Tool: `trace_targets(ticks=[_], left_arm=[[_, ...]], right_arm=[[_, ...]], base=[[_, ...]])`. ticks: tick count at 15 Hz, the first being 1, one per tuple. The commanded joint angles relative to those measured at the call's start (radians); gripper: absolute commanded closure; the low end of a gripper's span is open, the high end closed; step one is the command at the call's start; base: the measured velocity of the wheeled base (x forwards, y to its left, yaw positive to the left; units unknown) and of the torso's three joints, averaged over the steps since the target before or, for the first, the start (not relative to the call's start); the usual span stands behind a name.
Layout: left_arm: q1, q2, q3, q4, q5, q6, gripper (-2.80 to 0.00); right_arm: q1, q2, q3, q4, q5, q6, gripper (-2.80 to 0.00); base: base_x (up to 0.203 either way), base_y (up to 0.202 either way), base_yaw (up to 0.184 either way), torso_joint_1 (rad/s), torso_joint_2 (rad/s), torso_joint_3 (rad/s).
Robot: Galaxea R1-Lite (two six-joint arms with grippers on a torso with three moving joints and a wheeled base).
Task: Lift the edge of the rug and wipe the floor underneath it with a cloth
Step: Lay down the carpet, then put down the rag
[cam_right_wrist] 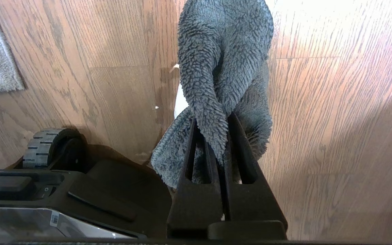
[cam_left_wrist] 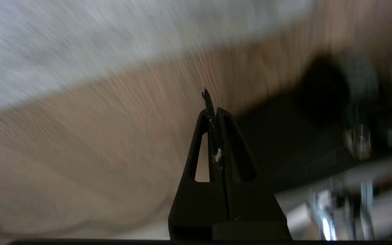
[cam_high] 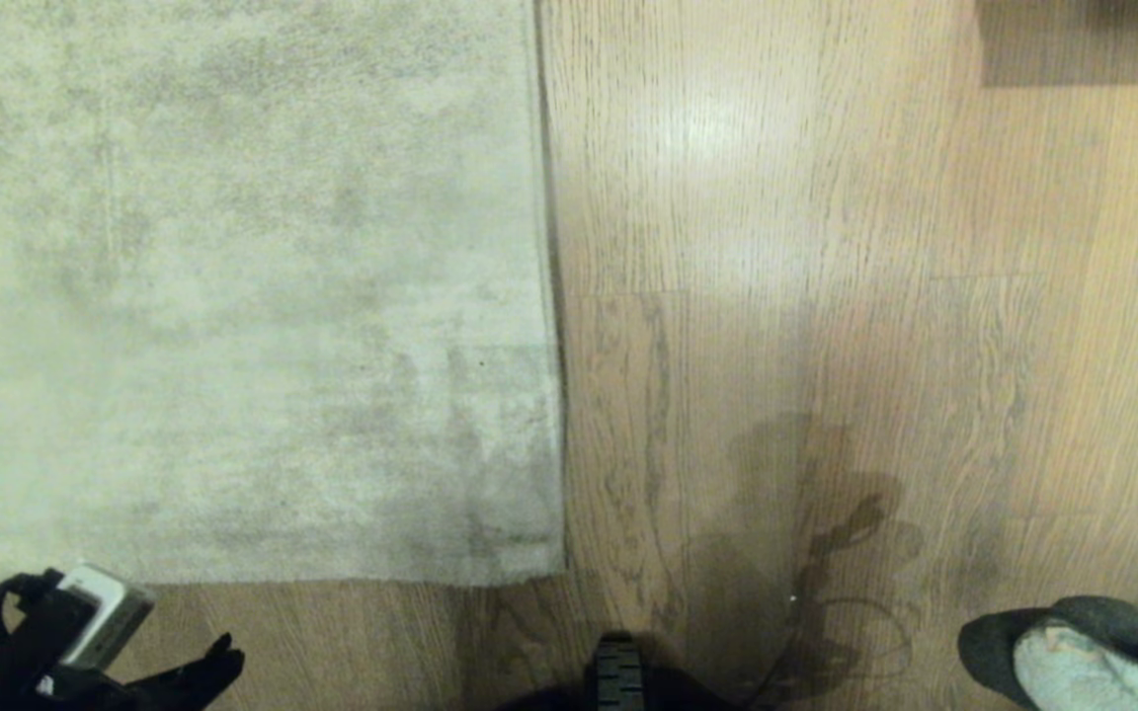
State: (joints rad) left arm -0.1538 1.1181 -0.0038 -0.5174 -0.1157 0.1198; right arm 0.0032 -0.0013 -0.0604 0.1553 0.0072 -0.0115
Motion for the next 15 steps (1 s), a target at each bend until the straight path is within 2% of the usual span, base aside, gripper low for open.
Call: trace_targets(ticks=[1, 6, 8, 10, 12, 15], left_arm=[[-0.02, 0.032, -0.01, 0.062, 0.001, 0.028, 0.0], [-0.021, 0.285, -0.065, 0.073, 0.001, 0.105, 0.0], [-0.022, 0.435, -0.121, 0.025, -0.002, 0.152, 0.0], [-0.075, 0.584, -0.155, -0.104, -0.007, 0.158, 0.0], [-0.183, 0.738, -0.172, -0.258, -0.007, 0.109, 0.0], [-0.313, 0.944, -0.204, -0.493, 0.018, 0.075, 0.0]], right_arm=[[0.0, 0.001, -0.001, 0.001, 0.002, -0.001, 0.0], [0.001, 0.001, 0.001, 0.001, 0.001, -0.001, 0.0], [0.0, 0.001, 0.001, 0.001, 0.002, -0.001, 0.0], [0.0, 0.001, -0.001, 0.001, 0.002, -0.001, 0.0], [0.0, 0.001, 0.0, 0.001, 0.002, -0.001, 0.0], [0.0, 0.001, -0.001, 0.0, 0.002, -0.001, 0.0]], base=[[0.0, 0.0, 0.0, 0.0, 0.0, 0.0], [0.0, 0.0, 0.0, 0.0, 0.0, 0.0], [0.0, 0.0, 0.0, 0.0, 0.0, 0.0], [0.0, 0.0, 0.0, 0.0, 0.0, 0.0], [0.0, 0.0, 0.0, 0.0, 0.0, 0.0], [0.0, 0.0, 0.0, 0.0, 0.0, 0.0]])
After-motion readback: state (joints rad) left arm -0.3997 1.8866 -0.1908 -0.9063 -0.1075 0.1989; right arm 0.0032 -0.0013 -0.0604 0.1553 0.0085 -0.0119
